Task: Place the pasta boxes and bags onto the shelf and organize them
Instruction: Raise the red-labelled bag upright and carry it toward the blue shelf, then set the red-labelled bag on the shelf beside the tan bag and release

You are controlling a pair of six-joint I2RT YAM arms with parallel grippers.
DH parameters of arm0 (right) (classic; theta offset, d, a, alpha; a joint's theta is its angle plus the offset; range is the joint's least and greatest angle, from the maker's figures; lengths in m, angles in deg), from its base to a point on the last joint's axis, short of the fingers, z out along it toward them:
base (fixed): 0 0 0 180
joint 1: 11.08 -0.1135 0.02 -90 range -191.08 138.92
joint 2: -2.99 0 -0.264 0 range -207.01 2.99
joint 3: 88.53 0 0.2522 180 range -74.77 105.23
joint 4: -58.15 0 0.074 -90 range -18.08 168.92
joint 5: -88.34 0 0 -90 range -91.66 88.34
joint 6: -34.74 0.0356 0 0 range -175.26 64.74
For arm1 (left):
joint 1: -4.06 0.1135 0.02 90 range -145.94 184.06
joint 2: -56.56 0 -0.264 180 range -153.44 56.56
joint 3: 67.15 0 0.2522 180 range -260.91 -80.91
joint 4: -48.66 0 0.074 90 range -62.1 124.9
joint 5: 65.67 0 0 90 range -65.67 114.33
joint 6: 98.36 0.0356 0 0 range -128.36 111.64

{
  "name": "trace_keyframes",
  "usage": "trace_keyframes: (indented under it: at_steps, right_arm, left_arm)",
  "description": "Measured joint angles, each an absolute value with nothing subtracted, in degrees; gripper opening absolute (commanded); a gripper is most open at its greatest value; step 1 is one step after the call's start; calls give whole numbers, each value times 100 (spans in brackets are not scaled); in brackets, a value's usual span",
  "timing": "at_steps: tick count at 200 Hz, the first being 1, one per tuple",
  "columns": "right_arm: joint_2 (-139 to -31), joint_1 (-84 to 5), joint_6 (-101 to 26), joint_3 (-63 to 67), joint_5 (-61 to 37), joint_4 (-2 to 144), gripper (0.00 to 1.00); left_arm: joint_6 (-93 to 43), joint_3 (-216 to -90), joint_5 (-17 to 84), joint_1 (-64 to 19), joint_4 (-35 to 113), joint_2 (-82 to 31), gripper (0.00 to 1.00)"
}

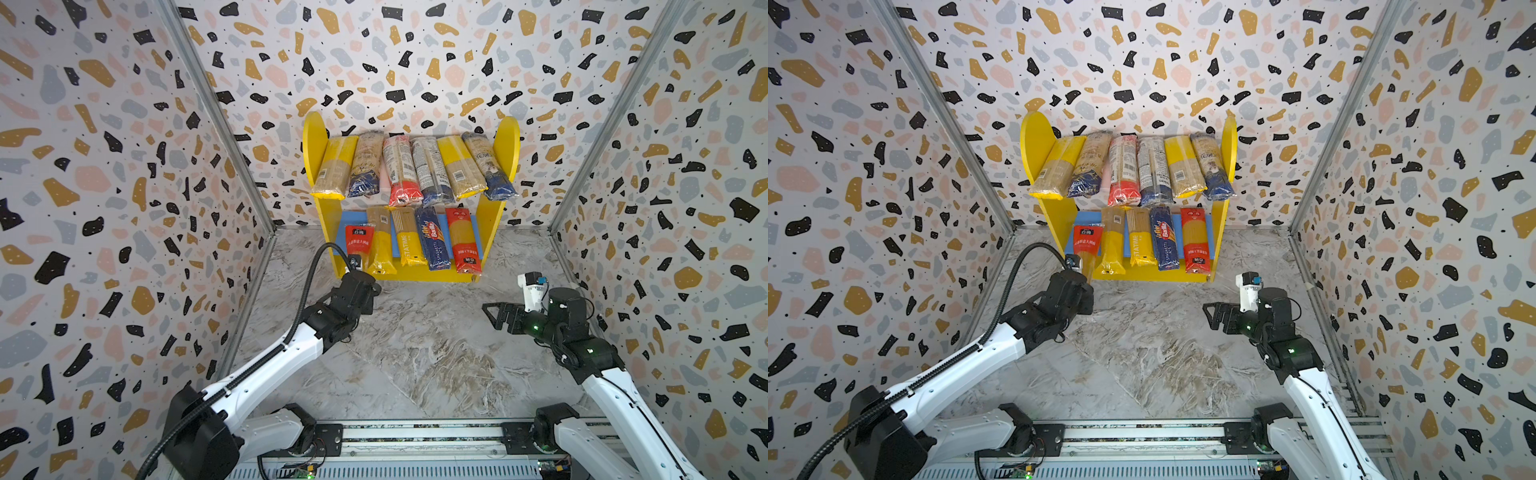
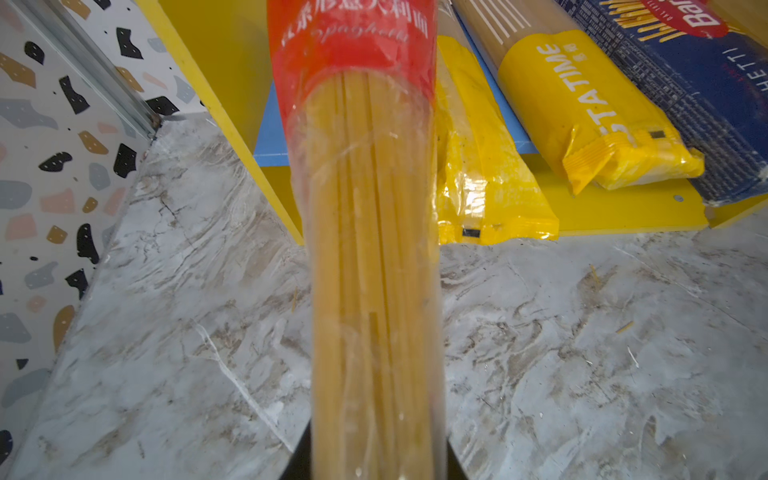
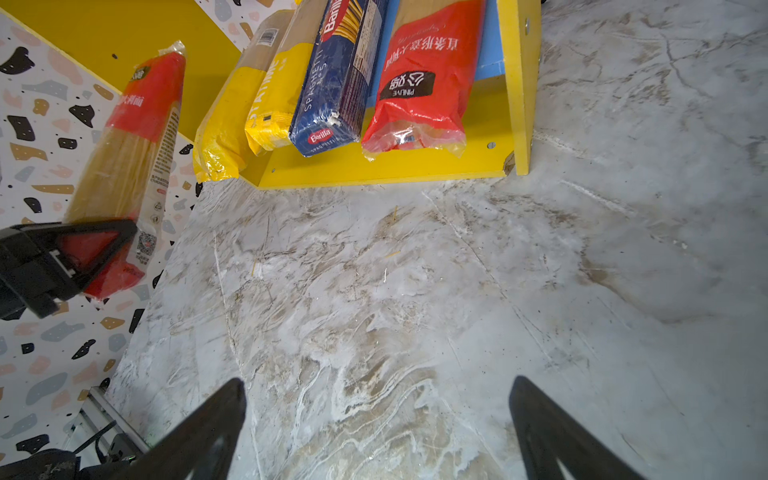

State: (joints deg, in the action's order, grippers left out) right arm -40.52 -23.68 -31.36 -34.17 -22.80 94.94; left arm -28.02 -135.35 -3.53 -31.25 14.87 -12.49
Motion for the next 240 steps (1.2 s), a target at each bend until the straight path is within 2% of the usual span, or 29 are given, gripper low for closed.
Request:
trace_keyframes:
  at_steps: [121, 240]
  right_arm:
    - [-4067, -2368, -3203, -3137, -1992, 9811, 99]
    - [-4664, -2368, -3269, -2514, -1679, 9907, 99]
  left_arm:
    - [-2000, -14988, -152, -2358, 2060, -2959, 0]
    - [-1727, -15860, 530, -1516, 2213, -4106, 0]
